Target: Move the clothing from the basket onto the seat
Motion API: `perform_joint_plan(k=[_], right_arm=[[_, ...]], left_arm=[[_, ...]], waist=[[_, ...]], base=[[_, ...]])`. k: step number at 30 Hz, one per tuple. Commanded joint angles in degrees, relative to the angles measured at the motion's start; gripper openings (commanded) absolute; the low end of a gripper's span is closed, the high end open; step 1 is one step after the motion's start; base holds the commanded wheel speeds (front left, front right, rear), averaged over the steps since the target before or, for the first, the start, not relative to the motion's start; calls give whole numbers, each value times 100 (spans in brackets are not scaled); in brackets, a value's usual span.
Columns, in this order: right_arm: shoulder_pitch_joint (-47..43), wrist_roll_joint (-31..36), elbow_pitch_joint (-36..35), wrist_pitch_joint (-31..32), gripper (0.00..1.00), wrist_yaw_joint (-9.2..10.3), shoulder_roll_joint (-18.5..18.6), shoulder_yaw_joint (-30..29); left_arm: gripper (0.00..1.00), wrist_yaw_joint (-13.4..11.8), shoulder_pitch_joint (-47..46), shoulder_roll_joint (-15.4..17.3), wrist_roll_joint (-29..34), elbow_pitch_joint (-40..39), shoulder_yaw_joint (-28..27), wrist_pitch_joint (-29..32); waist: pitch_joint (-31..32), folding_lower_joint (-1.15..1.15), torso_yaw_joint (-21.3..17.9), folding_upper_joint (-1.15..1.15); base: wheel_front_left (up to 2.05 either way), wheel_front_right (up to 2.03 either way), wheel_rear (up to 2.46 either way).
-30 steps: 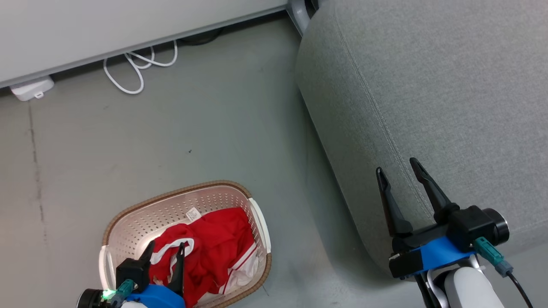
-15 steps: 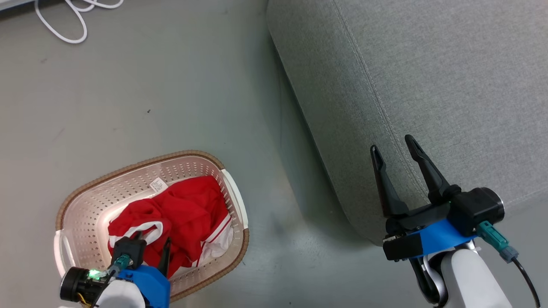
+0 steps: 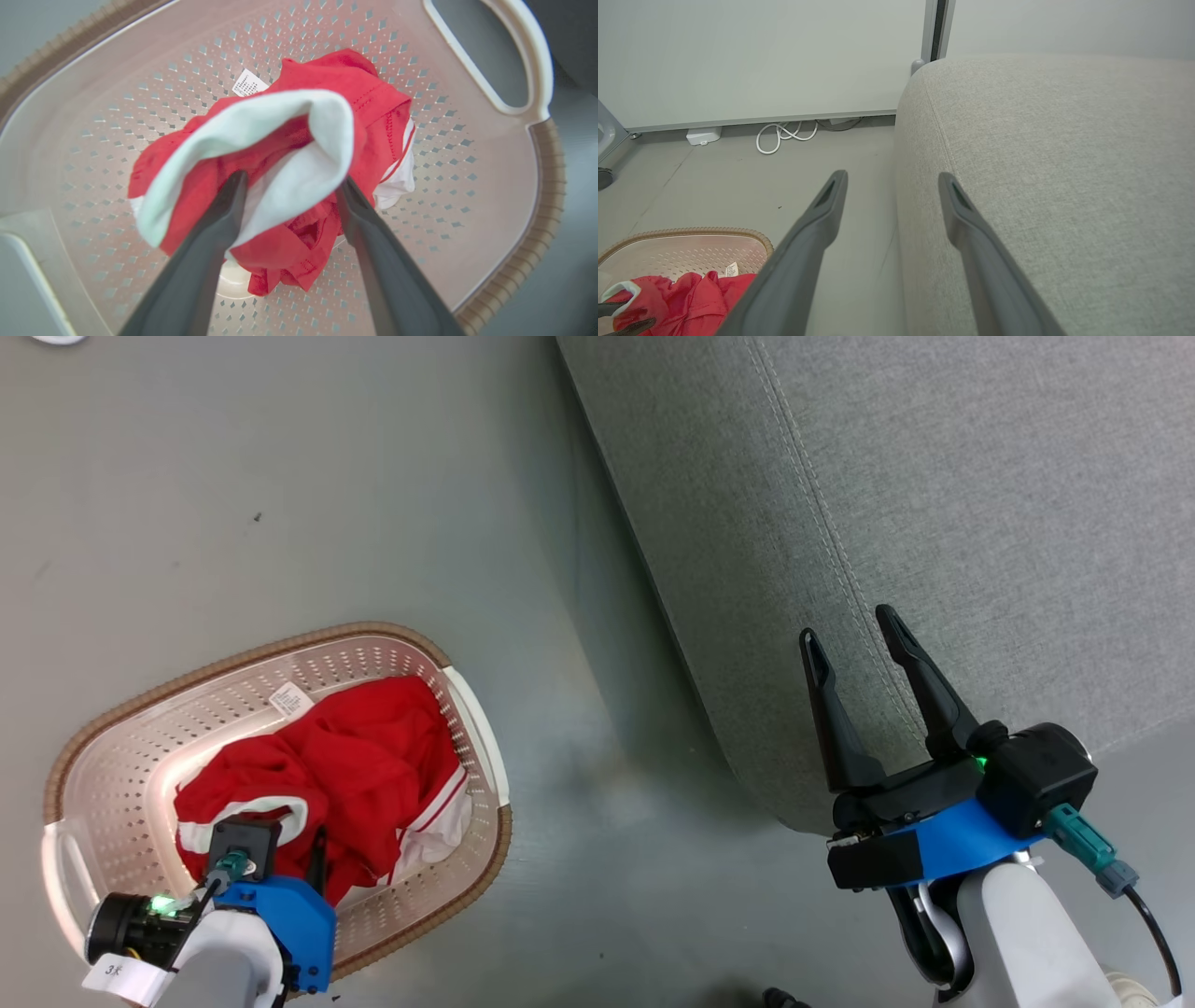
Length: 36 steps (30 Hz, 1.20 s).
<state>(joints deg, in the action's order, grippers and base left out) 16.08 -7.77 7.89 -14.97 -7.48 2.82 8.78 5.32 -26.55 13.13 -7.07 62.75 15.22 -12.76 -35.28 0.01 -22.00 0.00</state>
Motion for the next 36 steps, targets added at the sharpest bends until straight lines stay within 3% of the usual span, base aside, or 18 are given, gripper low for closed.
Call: perform_joint_plan(k=[1,11,13,14,36], right_arm=[[109,-38,-19,-32,100,-3,12,13],[72,-91,-26,-32,100,-3,12,69],[65,-103,-13,-32,100,-3,12,84],[64,-109,1,-33,100,-3,12,93],[98,-5,62,-33,100,-3,12,40]], left_arm=[[100,-79,-132,33,-24,62,-17,15],[100,-497,-194,3,-49,356,-24,-78],[21,-534,-107,-33,-52,371,2,-137],[0,-519,-101,-43,-67,359,25,-164],[0,-245,-119,-104,-304,299,96,-249]], waist=[[-61,-1,-57,0],[-167,-1,-143,0],[-157,-1,-152,0],[-142,-1,-154,0],[63,-1,51,0]], base=[[0,0,0],[0,0,0],[0,0,0],[0,0,0],[0,0,0]])
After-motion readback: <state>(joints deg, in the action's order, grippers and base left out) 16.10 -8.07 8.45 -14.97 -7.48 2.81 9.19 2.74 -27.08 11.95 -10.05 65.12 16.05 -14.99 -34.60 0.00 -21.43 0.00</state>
